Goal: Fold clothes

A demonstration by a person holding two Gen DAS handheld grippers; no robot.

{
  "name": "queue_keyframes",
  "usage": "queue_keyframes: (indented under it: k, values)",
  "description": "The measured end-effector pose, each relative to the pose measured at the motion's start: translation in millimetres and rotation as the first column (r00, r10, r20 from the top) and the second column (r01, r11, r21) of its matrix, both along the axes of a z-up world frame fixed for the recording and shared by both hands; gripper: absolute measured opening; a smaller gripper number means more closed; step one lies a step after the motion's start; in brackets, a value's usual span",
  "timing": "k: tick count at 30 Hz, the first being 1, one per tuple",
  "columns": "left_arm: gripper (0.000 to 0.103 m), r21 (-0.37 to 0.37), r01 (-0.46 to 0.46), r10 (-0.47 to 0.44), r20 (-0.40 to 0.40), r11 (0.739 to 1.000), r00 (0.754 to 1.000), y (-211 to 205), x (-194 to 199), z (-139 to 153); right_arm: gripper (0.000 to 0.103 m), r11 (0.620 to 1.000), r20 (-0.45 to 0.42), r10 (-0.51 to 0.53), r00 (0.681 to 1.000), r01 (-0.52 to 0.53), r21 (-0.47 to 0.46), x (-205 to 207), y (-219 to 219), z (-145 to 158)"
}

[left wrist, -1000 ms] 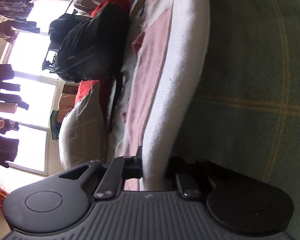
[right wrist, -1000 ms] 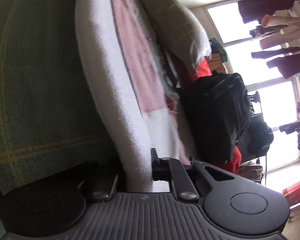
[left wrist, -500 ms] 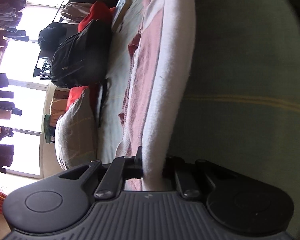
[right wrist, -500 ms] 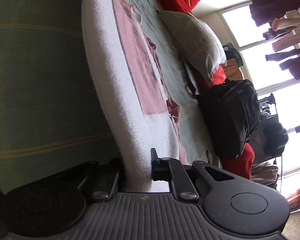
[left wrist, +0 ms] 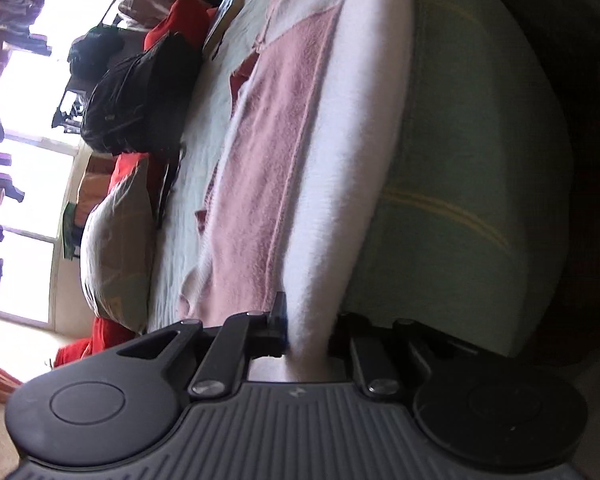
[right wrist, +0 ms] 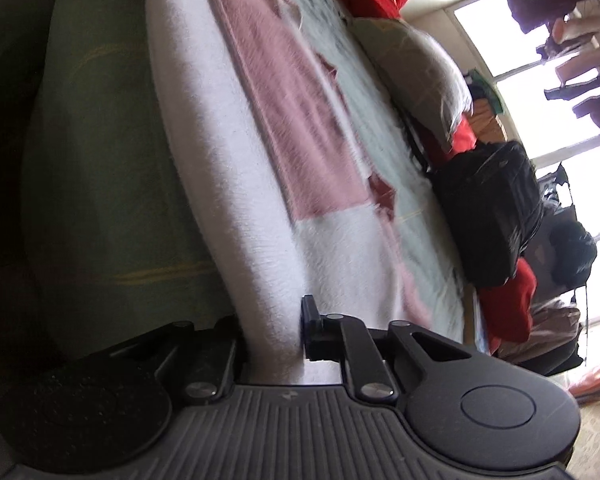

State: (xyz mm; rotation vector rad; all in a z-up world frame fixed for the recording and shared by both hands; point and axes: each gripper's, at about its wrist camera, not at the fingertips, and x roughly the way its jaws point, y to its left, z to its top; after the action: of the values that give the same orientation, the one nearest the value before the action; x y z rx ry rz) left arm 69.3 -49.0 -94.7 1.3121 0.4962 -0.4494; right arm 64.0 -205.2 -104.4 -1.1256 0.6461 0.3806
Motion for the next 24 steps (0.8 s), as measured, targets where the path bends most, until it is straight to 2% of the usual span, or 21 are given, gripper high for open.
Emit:
queue_keyframes:
  k: [1,3,5,8,12,14,15,16,18,20,22,24]
  values:
    - [0.012,0.008,0.002,-0.002,0.000,1.000,1.000,0.7,-4.9,-1.0,0.021,1.000,-0.008,-0.009,1.000,0.009,0.005,-2.4,-0.8,-1.6]
    - [0.020,0.001,0.026,-0.026,-0.045,1.000,0.999,5.9,-18.3,3.6,0.025,1.000,-0.024,-0.022,0.999,0.022,0.019,-7.0,-5.2,0.6]
    - [0.020,-0.047,0.025,-0.030,-0.115,0.999,0.993,16.0,-28.4,14.3,0.034,0.998,-0.071,-0.032,0.997,0.036,0.056,-11.8,-14.7,8.2]
    - [0.020,-0.137,-0.020,-0.007,-0.191,0.990,0.981,32.7,-37.9,35.4,0.037,0.991,-0.134,-0.057,0.989,0.073,0.114,-21.4,-34.4,23.2]
    - [0.021,-0.317,-0.111,0.046,-0.207,0.942,0.977,54.6,-28.1,70.2,0.040,0.971,-0.168,-0.076,0.983,0.111,0.210,-31.1,-62.6,49.3]
    - [0.027,-0.394,-0.145,0.069,-0.201,0.908,0.977,62.5,-20.7,84.1,0.043,0.957,-0.161,-0.091,0.983,0.131,0.259,-28.2,-72.4,62.5]
    - [0.033,-0.416,-0.166,0.088,-0.200,0.894,0.976,64.2,-15.4,84.4,0.045,0.947,-0.147,-0.105,0.984,0.144,0.288,-25.1,-74.7,68.6]
    - [0.034,-0.428,-0.188,0.104,-0.211,0.884,0.972,64.0,-8.6,81.3,0.048,0.930,-0.137,-0.117,0.984,0.157,0.331,-20.2,-75.6,74.3]
    - [0.034,-0.432,-0.224,0.123,-0.249,0.874,0.961,63.9,12.2,71.3,0.053,0.883,-0.152,-0.132,0.980,0.186,0.431,-9.0,-76.5,79.5]
    - [0.034,-0.426,-0.276,0.155,-0.297,0.861,0.942,66.5,13.9,54.7,0.054,0.827,-0.198,-0.143,0.970,0.227,0.514,3.7,-76.7,74.6]
    - [0.034,-0.416,-0.310,0.176,-0.330,0.855,0.927,71.9,11.7,40.0,0.054,0.784,-0.258,-0.165,0.952,0.286,0.551,14.3,-73.4,59.2]
    - [0.035,-0.418,-0.339,0.198,-0.345,0.843,0.918,84.2,6.4,35.2,0.054,0.764,-0.310,-0.199,0.929,0.346,0.544,18.7,-75.0,42.1]
